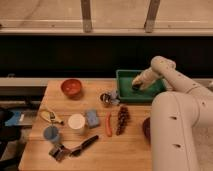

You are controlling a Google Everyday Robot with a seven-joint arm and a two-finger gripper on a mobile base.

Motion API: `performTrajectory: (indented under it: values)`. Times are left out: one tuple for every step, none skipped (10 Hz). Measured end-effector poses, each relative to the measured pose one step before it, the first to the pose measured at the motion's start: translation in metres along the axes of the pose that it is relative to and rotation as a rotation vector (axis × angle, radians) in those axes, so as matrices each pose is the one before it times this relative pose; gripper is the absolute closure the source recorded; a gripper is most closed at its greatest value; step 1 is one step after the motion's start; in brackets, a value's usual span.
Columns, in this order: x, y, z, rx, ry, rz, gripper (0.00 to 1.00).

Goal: Wipe tray with eraser

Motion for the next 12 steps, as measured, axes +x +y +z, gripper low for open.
performTrajectory:
  values:
    - [0.00957, 0.00098, -0.00127, 0.00537, 0.00298, -0.01451, 1.0]
    - [0.0074, -0.00232, -0.00285, 0.01131, -0.00031, -0.01049, 1.0]
    - [0.00297, -0.00666, -0.00142, 0.0143, -0.0002, 0.01131, 1.0]
    - [-0.00276, -0.0133, -0.00341, 0.01355, -0.00516, 0.02453, 1.0]
    - [-0.00478, -0.01743, -0.003, 0.01752, -0.00527, 0.03075, 1.0]
    - [-0.01004, -0.01735, -0.00334, 0.01709, -0.01451, 0.03832, 1.0]
    - [-0.01046, -0.01002, -0.00037, 0.0128, -0.01133, 0.03038, 1.0]
    - [-0.01208, -0.00599, 0.00009, 0.00943, -0.01421, 0.03169, 1.0]
    - [-0.00817, -0.00322, 0.00142, 0.00701, -0.00904, 0.02093, 1.0]
    - [-0.00944, -0.00172, 0.0023, 0.00596, -0.00753, 0.01684, 1.0]
    - [-0.0043, 0.00125, 0.00156, -0.00168, -0.0041, 0.00301, 1.0]
    - [-0.00041, 0.00713, 0.00401, -0.0035, 0.00662, -0.00524, 1.0]
